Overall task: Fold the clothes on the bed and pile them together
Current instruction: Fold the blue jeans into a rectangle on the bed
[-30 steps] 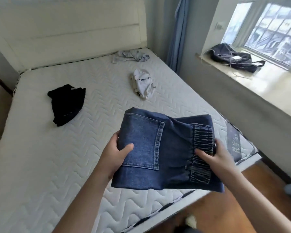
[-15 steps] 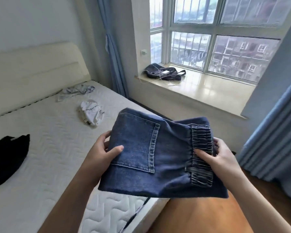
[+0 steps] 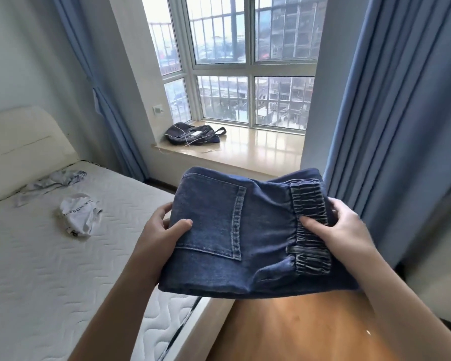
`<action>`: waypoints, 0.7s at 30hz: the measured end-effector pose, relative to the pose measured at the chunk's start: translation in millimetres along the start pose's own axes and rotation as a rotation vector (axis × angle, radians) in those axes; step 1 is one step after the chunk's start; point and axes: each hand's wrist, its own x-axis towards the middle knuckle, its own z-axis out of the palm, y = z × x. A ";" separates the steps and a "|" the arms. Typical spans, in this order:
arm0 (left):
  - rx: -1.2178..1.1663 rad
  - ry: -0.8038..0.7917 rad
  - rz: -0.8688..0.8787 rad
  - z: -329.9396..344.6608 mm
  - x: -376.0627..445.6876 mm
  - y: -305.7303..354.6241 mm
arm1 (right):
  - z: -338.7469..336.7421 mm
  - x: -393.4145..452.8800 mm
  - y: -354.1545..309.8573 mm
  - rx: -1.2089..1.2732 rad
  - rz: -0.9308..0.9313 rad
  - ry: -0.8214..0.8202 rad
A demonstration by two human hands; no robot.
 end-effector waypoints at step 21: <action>-0.076 -0.253 -0.009 54.4 166.5 -14.9 | -0.8 103.8 42.0 0.138 0.057 0.132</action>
